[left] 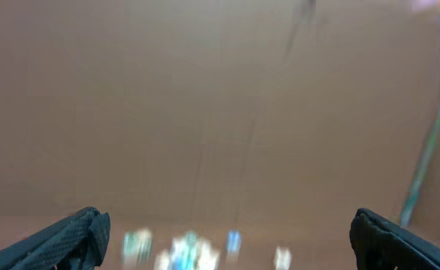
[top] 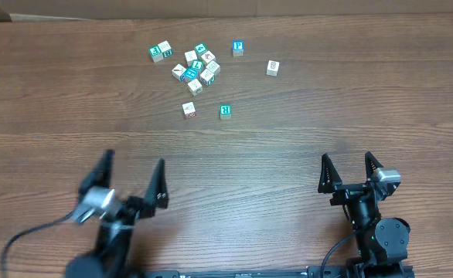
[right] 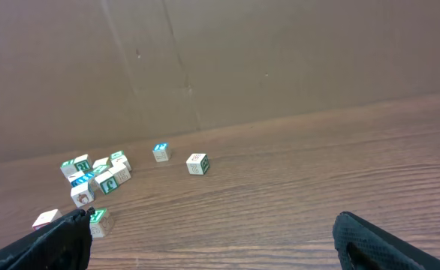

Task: Form a horizontal line
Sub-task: 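Raise the left arm and reach over the block pile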

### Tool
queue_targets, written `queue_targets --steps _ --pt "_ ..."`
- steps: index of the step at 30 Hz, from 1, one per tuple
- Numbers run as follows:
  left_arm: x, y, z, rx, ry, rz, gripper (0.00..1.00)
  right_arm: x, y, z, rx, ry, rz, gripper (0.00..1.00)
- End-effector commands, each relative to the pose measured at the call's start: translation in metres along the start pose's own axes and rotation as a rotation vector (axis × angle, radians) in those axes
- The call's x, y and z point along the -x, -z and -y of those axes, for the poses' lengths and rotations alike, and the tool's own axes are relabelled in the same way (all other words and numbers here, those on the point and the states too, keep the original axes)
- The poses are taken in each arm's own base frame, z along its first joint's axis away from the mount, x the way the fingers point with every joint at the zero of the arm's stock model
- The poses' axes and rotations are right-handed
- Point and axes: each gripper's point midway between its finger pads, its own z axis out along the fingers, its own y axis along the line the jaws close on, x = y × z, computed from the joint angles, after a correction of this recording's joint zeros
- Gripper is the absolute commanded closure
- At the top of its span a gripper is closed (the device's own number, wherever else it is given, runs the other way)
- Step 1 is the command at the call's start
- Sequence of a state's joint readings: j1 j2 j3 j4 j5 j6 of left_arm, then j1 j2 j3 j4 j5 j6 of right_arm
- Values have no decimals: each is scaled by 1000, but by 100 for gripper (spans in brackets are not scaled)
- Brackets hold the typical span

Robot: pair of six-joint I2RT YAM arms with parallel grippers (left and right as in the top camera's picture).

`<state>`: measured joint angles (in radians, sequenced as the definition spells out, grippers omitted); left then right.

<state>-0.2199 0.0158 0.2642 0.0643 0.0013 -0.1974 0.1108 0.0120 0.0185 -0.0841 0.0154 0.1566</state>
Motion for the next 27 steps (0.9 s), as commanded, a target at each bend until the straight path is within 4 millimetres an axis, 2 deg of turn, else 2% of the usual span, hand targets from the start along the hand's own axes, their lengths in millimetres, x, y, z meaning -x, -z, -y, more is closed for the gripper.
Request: queue_targets --steps 1,5,8,11,15,18,21,23,27 --pt "98 18 26 -61 -114 182 0 -2 0 4 -15 1 5 0" --pt "153 20 36 -54 -149 182 0 -2 0 4 -15 1 5 0" --pt "185 5 42 -45 -168 122 0 -2 0 4 -15 1 5 0" --pt "210 -23 47 -32 -184 23 0 -2 0 4 -15 1 5 0" --pt "224 -69 49 -15 -198 -154 1 -2 0 4 -15 1 5 0" --pt "215 -110 47 3 -192 -330 0 -2 0 4 -15 1 5 0" --pt "191 -143 42 18 -198 -499 0 -2 0 4 -15 1 5 0" --pt "167 -162 35 33 -205 -614 0 -2 0 4 -15 1 5 0" --pt "94 -193 19 63 -192 -876 1 -2 0 4 -15 1 5 0"
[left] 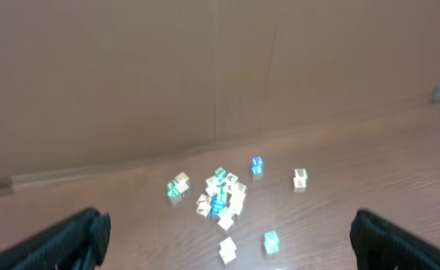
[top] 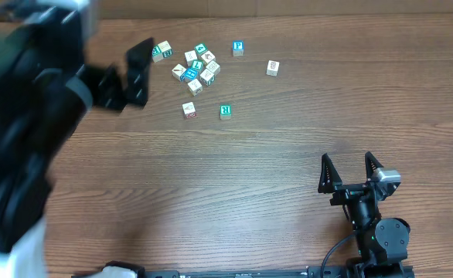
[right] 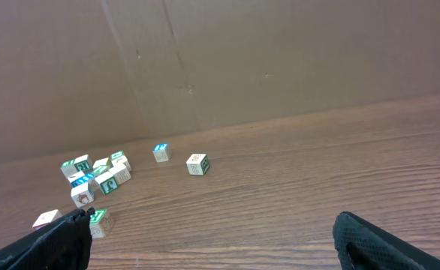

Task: Form a horizontal line
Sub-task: 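Raise the left arm and reach over the block pile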

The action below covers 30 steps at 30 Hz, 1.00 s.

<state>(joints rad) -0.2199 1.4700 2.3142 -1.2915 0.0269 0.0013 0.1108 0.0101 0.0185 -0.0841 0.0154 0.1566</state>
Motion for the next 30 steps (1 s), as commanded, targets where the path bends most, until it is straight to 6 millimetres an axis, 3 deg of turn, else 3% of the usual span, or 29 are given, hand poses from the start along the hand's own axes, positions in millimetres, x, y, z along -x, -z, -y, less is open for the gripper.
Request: queue_targets --steps 1,2,3,7,12,15,17,18,20,26,30 --pt "-24 -61 -3 -7 -10 -179 0 -2 0 4 -15 1 3 0" --pt "-34 -75 0 -25 -6 -229 0 -2 0 4 -15 1 3 0" --pt "-53 -102 8 -79 7 -318 1 -2 0 4 -15 1 3 0" --pt "-86 -150 29 -213 49 -455 0 -2 0 4 -15 1 3 0" --pt "-123 -197 39 -276 99 -584 0 -2 0 4 -15 1 3 0" --pt "-143 -220 32 -200 214 -656 11 -2 0 4 -15 1 3 0" --pt "-154 -231 20 -79 326 -690 7 -2 0 4 -15 1 3 0" --pt "-159 -235 13 -19 371 -701 0 -2 0 4 -15 1 3 0" --pt "-168 -243 5 56 422 -717 0 -2 0 4 -15 1 3 0" --pt "-178 -263 5 43 386 -724 0 -2 0 4 -15 1 3 0" --pt "-188 -266 8 44 382 -756 12 -2 0 4 -15 1 3 0"
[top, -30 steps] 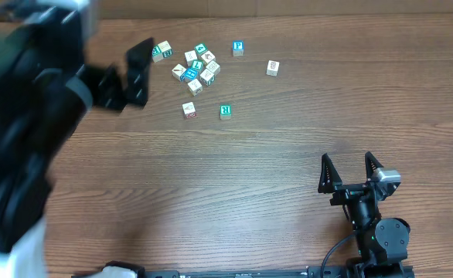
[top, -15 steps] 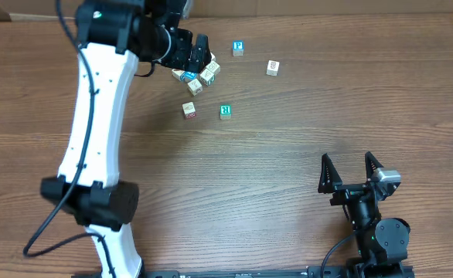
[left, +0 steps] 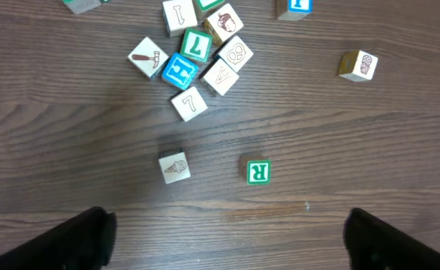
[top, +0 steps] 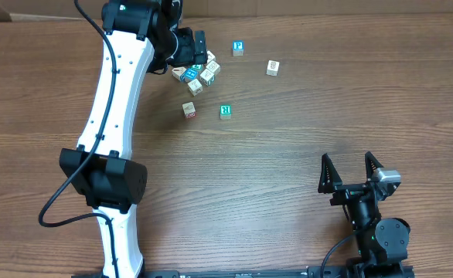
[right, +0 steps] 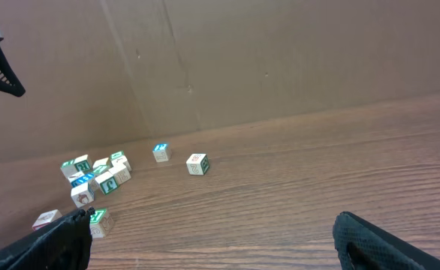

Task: Form a horizontal line
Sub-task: 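Raise the left arm and reach over the block pile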

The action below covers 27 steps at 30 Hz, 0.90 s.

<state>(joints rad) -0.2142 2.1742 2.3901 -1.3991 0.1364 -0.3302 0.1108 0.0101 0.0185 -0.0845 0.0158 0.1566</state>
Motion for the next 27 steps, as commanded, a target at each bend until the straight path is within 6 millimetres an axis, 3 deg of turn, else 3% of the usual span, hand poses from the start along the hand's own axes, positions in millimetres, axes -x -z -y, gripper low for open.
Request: queue_targets --steps 1,5,12,16,17,27 --pt "-2 -9 0 24 7 -17 14 -2 0 4 -14 1 3 0" --pt "-12 -18 9 39 -17 -49 27 -2 0 4 -14 1 3 0" --pt "-33 -49 12 184 24 -103 21 -2 0 4 -14 1 3 0" --pt "-49 -80 22 210 49 -165 20 -2 0 4 -14 1 3 0" --pt "-58 -98 27 225 59 -196 21 -2 0 4 -14 1 3 0" --pt "-101 -169 45 283 3 -309 23 -2 0 4 -14 1 3 0"
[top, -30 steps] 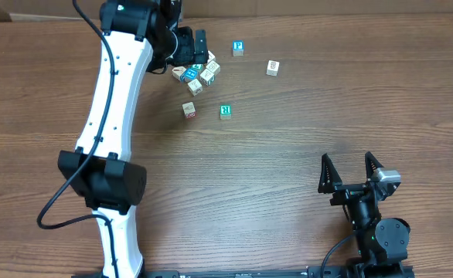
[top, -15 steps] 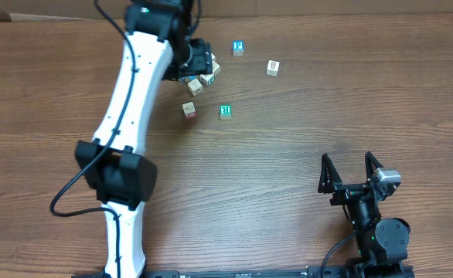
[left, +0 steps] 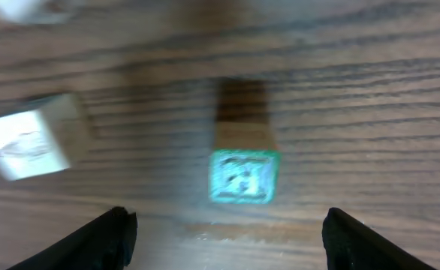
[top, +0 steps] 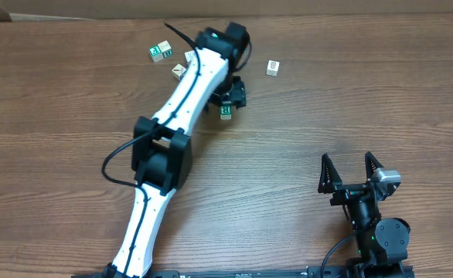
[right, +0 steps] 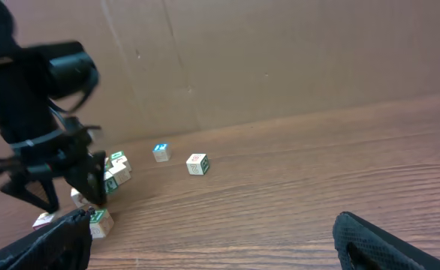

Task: Form a horizontal line
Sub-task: 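Raise the left arm and reach over the block pile, then lower the left gripper and grasp the green-lettered block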

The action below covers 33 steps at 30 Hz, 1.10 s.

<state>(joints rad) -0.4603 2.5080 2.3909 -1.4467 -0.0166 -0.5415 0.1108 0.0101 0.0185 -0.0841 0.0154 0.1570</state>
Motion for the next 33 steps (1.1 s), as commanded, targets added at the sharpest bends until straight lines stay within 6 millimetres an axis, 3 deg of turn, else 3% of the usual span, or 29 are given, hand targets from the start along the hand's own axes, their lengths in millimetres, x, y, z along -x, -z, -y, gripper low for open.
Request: queue_targets --steps 1,7,15,18,31,33 --pt "1 -19 8 24 26 -1 24 -2 0 4 -15 1 3 0" --pt "6 -35 11 23 31 3 35 -2 0 4 -15 1 3 0" --pt "10 -47 9 45 29 11 39 -2 0 4 -15 1 3 0" --pt "10 -47 9 45 28 10 46 -2 0 4 -15 1 3 0" --pt "11 -47 8 46 12 12 46 -2 0 4 -15 1 3 0" --pt "11 -47 8 46 -5 15 51 -2 0 4 -15 1 3 0"
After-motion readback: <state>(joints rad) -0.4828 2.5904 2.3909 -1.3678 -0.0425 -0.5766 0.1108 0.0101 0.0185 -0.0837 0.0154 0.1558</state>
